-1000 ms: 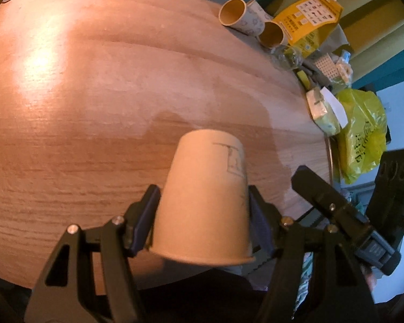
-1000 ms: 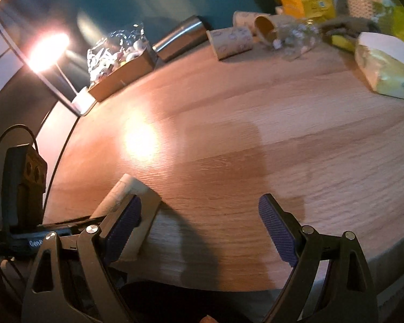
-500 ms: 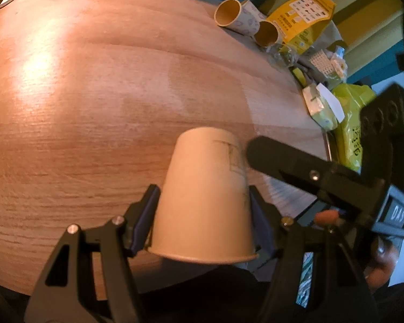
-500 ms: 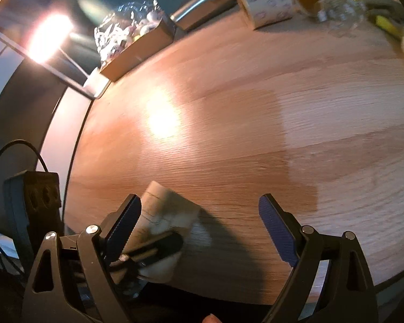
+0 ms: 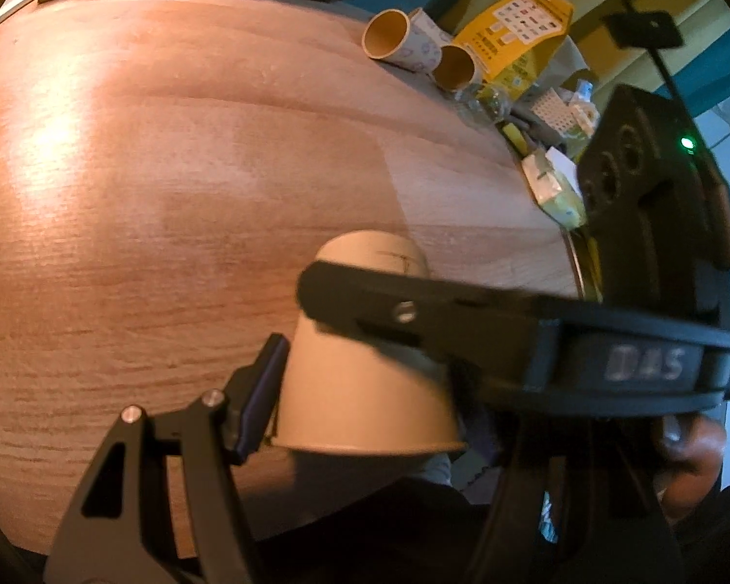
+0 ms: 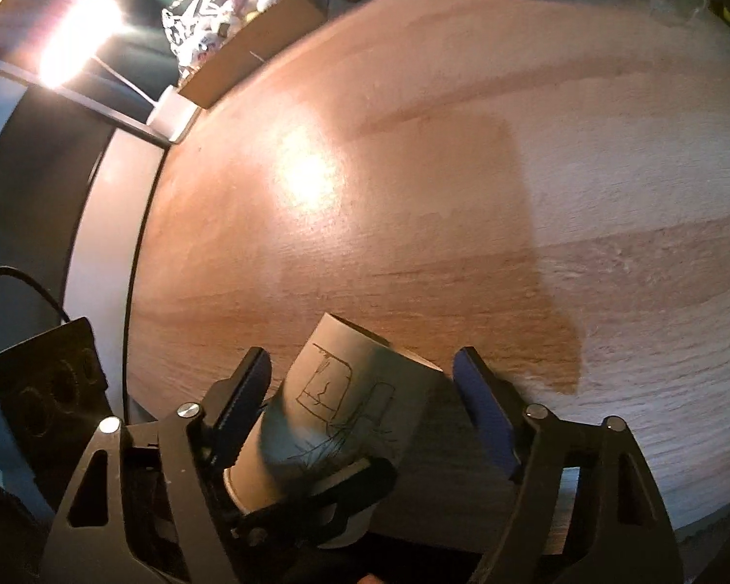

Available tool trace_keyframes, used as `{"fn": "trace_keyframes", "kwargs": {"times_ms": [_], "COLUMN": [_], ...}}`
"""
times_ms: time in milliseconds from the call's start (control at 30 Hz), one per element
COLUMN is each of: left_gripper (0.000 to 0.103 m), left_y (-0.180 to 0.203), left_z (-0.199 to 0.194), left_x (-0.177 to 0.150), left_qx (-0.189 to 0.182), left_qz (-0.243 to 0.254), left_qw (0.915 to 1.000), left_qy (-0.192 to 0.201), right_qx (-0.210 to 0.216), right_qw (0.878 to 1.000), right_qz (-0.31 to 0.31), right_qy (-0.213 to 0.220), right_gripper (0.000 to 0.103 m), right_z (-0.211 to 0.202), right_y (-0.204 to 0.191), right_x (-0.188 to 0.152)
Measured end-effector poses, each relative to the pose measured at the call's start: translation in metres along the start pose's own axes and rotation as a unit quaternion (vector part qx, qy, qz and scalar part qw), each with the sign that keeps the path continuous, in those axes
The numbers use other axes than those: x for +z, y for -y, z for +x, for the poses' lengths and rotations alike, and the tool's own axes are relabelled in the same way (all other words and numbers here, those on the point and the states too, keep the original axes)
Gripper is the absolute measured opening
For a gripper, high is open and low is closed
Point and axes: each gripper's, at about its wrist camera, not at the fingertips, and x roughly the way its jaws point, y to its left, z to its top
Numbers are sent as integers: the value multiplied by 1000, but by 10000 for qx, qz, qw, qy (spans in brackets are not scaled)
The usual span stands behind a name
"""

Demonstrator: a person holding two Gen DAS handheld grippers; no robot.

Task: Flip cup upside down
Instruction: 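Close the right gripper on the cup while the left gripper opens and releases it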

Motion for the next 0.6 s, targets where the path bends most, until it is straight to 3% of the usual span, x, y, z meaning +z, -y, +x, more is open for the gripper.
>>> {"fn": "trace_keyframes", "kwargs": {"times_ms": [333, 400, 467, 600], "left_gripper": [68, 69, 79, 80], "left_y": [0, 2, 3, 5], "left_z": [-12, -18, -24, -36], "left_x": [-5, -8, -10, -17], "left_qx": [-75, -47, -24, 50], "left_qz": [102, 163, 217, 297], "left_qw": [9998, 9997, 9993, 9986], "left_qy": [119, 189, 288, 443], "right_qx": [11, -81, -117, -292], "right_qw": [9996, 9990, 9986, 9955], "right_qz": [-151, -232, -210, -335], "right_qy": [250, 376, 465, 837], "right_gripper": [65, 65, 64, 64], "right_z": [1, -4, -6, -18], "right_y": [-18, -20, -21, -24], "right_x": [-4, -6, -5, -4]}}
